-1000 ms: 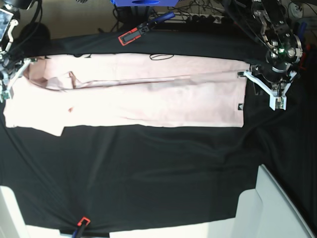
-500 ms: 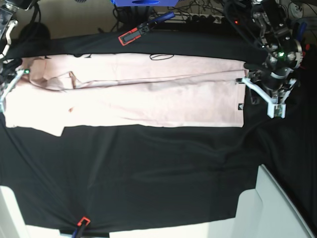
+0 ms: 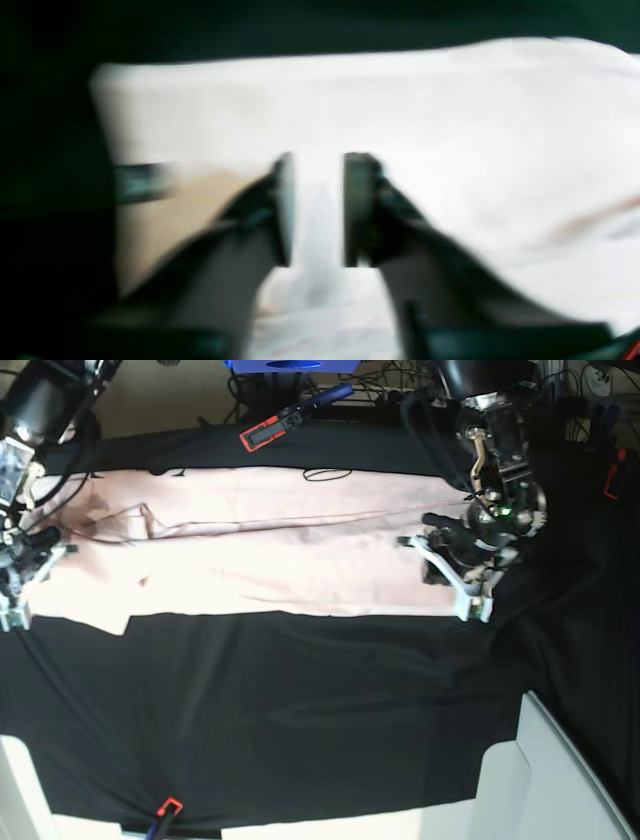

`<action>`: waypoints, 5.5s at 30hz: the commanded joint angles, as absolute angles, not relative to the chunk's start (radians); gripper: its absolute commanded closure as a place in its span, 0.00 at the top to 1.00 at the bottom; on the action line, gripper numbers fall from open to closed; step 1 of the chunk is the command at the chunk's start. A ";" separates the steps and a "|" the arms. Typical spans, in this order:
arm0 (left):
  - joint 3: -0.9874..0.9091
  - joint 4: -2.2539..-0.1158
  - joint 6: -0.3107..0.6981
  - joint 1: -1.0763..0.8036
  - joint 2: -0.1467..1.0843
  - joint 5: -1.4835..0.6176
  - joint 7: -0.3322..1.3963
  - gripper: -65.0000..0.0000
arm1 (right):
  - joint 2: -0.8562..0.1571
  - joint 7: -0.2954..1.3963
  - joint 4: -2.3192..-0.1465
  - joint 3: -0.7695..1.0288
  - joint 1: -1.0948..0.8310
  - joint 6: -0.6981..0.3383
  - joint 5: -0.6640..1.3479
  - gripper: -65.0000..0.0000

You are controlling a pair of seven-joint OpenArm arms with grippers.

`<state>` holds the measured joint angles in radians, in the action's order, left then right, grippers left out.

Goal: Fold the T-shirt properly
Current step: 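Open the left gripper and regrasp the strip end nearer the middle, then grip the strip end with the left gripper, right gripper holding the other end, then lift the strip end with the left gripper and fold it toward the right gripper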

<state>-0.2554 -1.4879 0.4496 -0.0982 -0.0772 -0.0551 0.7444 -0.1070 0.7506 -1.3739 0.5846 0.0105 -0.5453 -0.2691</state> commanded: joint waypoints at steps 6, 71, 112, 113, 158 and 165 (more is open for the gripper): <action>-0.265 -1.300 0.438 -0.061 -0.035 0.033 0.559 0.00 | -0.140 0.680 -1.233 0.596 0.010 -0.539 -0.280 0.01; -0.446 -1.323 0.443 -0.168 0.171 -0.481 0.779 0.65 | -0.113 0.676 -1.661 0.587 -0.222 -0.541 -0.280 0.00; -0.283 -1.635 0.437 -0.248 0.162 -0.483 0.690 0.00 | -0.113 0.679 -1.653 0.595 -0.217 -0.684 -0.280 0.00; -0.274 -1.653 0.437 -0.254 0.147 -0.481 0.713 0.00 | -0.113 0.680 -1.653 0.595 -0.217 -0.684 -0.280 0.00; 0.328 -1.491 0.352 -0.022 -0.120 -0.483 0.837 0.00 | -0.091 0.680 -1.652 0.590 -0.220 -0.684 -0.280 0.00; 0.372 -1.443 0.352 -0.002 -0.124 -0.486 0.835 0.00 | -0.091 0.680 -1.652 0.593 -0.220 -0.684 -0.280 0.00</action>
